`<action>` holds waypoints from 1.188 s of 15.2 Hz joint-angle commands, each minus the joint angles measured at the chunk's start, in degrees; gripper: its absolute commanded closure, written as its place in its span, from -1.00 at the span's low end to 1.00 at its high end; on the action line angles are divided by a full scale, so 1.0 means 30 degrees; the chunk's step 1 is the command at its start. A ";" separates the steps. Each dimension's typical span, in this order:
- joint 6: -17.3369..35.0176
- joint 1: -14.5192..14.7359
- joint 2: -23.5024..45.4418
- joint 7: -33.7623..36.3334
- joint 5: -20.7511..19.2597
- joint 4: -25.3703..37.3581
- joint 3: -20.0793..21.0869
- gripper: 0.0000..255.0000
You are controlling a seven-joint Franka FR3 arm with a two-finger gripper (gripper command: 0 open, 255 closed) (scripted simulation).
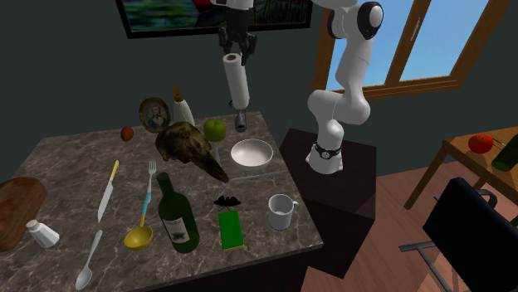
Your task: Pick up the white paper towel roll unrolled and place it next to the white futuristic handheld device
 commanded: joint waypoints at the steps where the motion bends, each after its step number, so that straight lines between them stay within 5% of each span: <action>1: 0.0051 0.0019 0.0324 -0.1142 -0.0252 0.0601 -0.1072 1.00; 8: 0.0198 0.0876 0.2281 -0.4908 -0.0297 0.3523 -0.5239 1.00; 13: 0.0304 0.2785 0.4562 -0.8051 0.0729 0.6405 -0.9908 1.00; 16: 0.0238 0.5834 0.6276 -1.0190 0.2005 0.8576 -1.4947 1.00; 18: -0.0140 0.9946 0.6319 -1.0978 0.1999 1.0338 -1.9553 1.00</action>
